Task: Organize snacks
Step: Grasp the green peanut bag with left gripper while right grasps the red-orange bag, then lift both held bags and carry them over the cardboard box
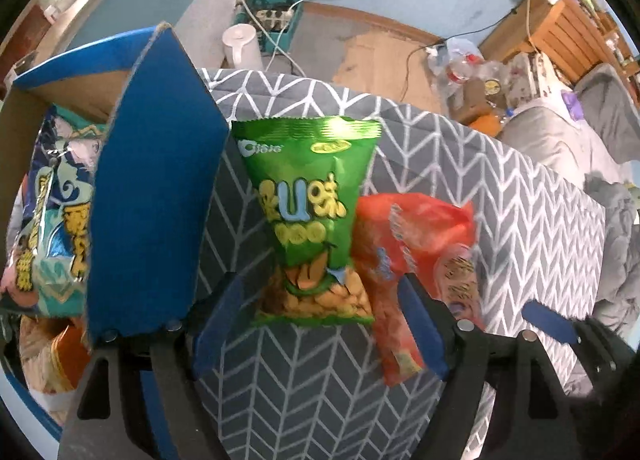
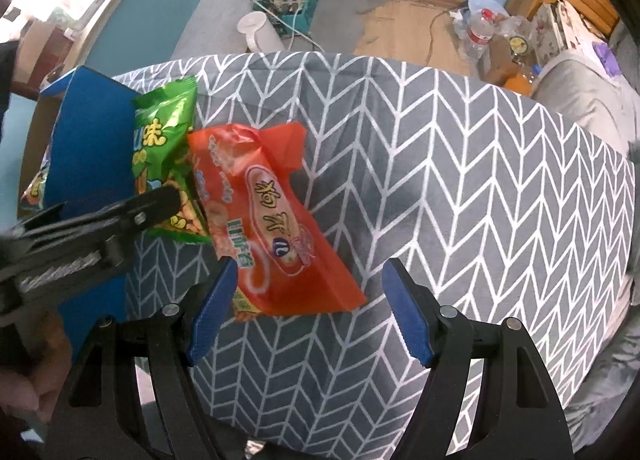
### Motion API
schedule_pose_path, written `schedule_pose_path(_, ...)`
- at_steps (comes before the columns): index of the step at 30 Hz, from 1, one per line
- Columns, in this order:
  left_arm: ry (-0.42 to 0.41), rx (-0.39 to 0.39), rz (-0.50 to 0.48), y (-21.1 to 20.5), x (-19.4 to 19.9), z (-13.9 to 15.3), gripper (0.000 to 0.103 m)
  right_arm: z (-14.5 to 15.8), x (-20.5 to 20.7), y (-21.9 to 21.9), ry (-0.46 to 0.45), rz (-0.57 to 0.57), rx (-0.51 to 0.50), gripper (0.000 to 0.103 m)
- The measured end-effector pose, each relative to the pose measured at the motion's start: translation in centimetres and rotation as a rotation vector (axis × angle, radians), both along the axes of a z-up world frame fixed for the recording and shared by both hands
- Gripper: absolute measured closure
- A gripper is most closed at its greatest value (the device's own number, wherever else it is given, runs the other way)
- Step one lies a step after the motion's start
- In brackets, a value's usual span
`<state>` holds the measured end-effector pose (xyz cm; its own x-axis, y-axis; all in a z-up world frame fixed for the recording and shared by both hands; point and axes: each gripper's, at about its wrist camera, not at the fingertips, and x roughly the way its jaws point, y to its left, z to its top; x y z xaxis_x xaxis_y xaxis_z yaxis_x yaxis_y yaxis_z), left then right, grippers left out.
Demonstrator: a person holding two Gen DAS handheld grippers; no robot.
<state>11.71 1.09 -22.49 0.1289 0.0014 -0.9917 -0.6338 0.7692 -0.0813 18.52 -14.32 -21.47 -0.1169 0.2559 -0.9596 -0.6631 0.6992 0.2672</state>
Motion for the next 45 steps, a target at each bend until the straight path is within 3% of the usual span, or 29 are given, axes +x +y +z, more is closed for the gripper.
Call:
schedule_pose_path(5, 0.026, -0.022, 0.039, 1.1, 0.4, -1.4, 0.022, -0.4, -0.7, 0.9, 0.004, 0.026, 0.018, 0.028)
schedule_pose_path(10, 0.034, -0.01, 0.005, 1.3, 0.5, -1.8, 0.024, -1.2, -1.2, 2.1, 0.013, 0.045, 0.033, 0.028)
schedule_pose_path(17, 0.024, -0.038, 0.026, 2.2, -0.3, -2.3, 0.043, -3.1, -1.8, 3.6, 0.009, 0.068, 0.009, 0.027)
schedule_pose_path(19, 0.029, -0.035, 0.018, 2.3, -0.6, -2.3, 0.056, -3.6, -1.9, 3.8, -0.005, 0.079, -0.01, 0.027)
schedule_pose_path(23, 0.03, -0.039, -0.013, 2.3, -1.1, -2.1, 0.059, -4.0, -2.0, 3.8, -0.009, 0.086, -0.021, 0.028)
schedule_pose_path(38, 0.062, -0.082, -0.062, 0.9, -4.1, -1.7, 0.059, -3.7, 0.1, -0.6, -0.027, 0.005, -0.074, 0.031)
schedule_pose_path(45, 0.061, -0.107, -0.007, 1.3, -4.1, -1.9, 0.039, -2.6, 0.9, 0.0, -0.006, -0.031, -0.003, 0.027)
